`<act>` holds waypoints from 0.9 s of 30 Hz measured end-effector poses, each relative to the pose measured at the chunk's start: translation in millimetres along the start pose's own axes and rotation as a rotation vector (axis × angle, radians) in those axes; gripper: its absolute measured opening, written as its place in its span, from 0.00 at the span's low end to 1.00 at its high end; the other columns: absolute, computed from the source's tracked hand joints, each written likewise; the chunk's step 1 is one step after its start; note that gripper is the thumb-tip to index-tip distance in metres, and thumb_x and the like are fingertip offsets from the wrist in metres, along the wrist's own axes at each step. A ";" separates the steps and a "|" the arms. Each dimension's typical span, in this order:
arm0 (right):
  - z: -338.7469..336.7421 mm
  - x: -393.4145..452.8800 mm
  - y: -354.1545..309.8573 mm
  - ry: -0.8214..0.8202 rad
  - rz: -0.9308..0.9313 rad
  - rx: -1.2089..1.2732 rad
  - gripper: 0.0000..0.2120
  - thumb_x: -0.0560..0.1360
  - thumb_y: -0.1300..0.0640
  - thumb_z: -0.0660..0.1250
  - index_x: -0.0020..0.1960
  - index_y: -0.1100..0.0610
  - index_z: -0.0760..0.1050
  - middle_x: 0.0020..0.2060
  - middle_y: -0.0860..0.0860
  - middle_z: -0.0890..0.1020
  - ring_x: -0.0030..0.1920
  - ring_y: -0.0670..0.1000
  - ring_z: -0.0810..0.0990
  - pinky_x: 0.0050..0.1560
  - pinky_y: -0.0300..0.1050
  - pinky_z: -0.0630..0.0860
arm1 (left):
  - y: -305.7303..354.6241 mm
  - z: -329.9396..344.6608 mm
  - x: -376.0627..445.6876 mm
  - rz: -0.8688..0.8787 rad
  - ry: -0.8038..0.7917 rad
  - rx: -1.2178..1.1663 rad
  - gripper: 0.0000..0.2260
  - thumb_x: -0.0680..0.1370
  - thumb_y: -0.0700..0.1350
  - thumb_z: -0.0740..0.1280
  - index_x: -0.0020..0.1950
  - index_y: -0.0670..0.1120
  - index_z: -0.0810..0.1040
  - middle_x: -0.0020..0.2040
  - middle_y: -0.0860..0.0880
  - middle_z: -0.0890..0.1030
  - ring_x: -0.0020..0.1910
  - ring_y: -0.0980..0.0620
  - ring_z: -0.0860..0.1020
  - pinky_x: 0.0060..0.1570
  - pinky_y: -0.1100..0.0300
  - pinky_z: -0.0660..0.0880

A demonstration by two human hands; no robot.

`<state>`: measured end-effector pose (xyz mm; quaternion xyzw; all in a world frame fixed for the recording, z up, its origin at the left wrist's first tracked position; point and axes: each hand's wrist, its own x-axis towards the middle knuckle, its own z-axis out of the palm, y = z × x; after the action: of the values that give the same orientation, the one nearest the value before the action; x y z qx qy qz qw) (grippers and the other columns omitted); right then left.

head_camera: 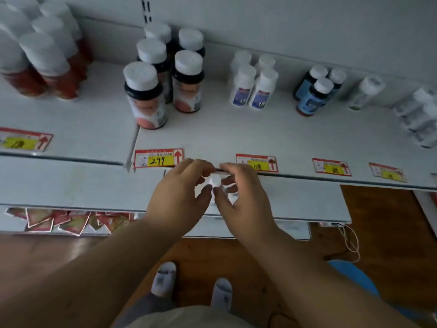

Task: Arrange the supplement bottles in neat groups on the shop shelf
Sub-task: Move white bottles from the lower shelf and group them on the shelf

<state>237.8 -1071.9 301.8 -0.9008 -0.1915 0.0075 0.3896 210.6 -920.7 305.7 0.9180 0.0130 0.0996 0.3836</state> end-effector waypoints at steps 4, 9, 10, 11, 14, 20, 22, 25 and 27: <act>36.2 -13.1 37.1 -0.045 -0.020 0.017 0.20 0.76 0.56 0.71 0.66 0.51 0.71 0.61 0.47 0.75 0.56 0.43 0.77 0.53 0.29 0.74 | -30.9 33.3 -32.6 -0.158 0.008 -0.005 0.16 0.75 0.39 0.72 0.62 0.48 0.77 0.54 0.52 0.79 0.47 0.57 0.76 0.46 0.66 0.74; 79.7 -21.1 96.3 -0.097 -0.013 -0.018 0.19 0.76 0.58 0.71 0.65 0.53 0.72 0.62 0.49 0.76 0.57 0.43 0.77 0.53 0.29 0.73 | -80.0 94.9 -52.2 -0.317 -0.044 -0.052 0.17 0.77 0.40 0.70 0.65 0.50 0.75 0.58 0.52 0.78 0.50 0.57 0.76 0.46 0.67 0.73; 89.3 -20.0 108.4 -0.108 0.005 -0.022 0.19 0.76 0.57 0.71 0.66 0.52 0.72 0.62 0.48 0.76 0.57 0.43 0.77 0.53 0.27 0.73 | -89.5 108.0 -51.9 -0.323 -0.052 -0.058 0.18 0.77 0.40 0.70 0.65 0.50 0.75 0.58 0.52 0.78 0.50 0.57 0.76 0.47 0.66 0.75; 98.9 -18.1 121.3 -0.116 0.017 -0.028 0.20 0.76 0.57 0.71 0.66 0.51 0.72 0.63 0.47 0.75 0.57 0.43 0.77 0.52 0.26 0.72 | -99.1 121.2 -50.8 -0.329 -0.054 -0.064 0.18 0.77 0.40 0.70 0.65 0.50 0.75 0.59 0.52 0.78 0.50 0.57 0.76 0.49 0.64 0.76; 128.7 -6.0 162.9 -0.100 0.022 -0.036 0.20 0.76 0.57 0.71 0.65 0.51 0.72 0.61 0.47 0.75 0.55 0.42 0.76 0.51 0.27 0.73 | -130.7 159.7 -41.4 -0.333 -0.062 -0.051 0.18 0.77 0.42 0.70 0.66 0.53 0.73 0.59 0.53 0.77 0.50 0.57 0.76 0.51 0.62 0.79; 171.0 40.4 231.8 -0.091 0.093 -0.173 0.19 0.75 0.56 0.72 0.64 0.52 0.72 0.60 0.48 0.76 0.54 0.42 0.75 0.55 0.34 0.73 | -184.1 217.3 -7.9 -0.367 -0.089 -0.035 0.18 0.77 0.44 0.70 0.65 0.56 0.72 0.57 0.55 0.77 0.48 0.58 0.76 0.50 0.62 0.78; 177.9 60.9 243.5 -0.124 0.096 -0.265 0.18 0.76 0.55 0.70 0.65 0.52 0.72 0.62 0.50 0.74 0.57 0.50 0.77 0.56 0.42 0.75 | -195.9 228.8 6.9 -0.350 -0.092 -0.035 0.17 0.77 0.43 0.70 0.64 0.55 0.73 0.56 0.55 0.77 0.46 0.58 0.75 0.49 0.60 0.78; 189.4 87.9 255.5 -0.216 0.128 -0.387 0.20 0.78 0.54 0.67 0.69 0.51 0.69 0.66 0.53 0.70 0.58 0.56 0.78 0.57 0.48 0.75 | -207.9 241.2 27.4 -0.347 -0.082 -0.053 0.16 0.76 0.43 0.69 0.63 0.54 0.73 0.54 0.54 0.77 0.46 0.56 0.76 0.50 0.57 0.78; 197.5 101.5 263.7 -0.269 0.166 -0.446 0.21 0.78 0.54 0.66 0.70 0.52 0.68 0.65 0.55 0.71 0.58 0.57 0.78 0.55 0.47 0.73 | -215.3 249.2 36.7 -0.340 -0.088 -0.062 0.16 0.76 0.43 0.68 0.62 0.54 0.74 0.54 0.54 0.76 0.46 0.55 0.77 0.51 0.55 0.78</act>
<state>389.2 -1062.6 -7.8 -0.9679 -0.1640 0.1164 0.1505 305.9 -940.0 -11.0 0.8939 0.1483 -0.0065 0.4231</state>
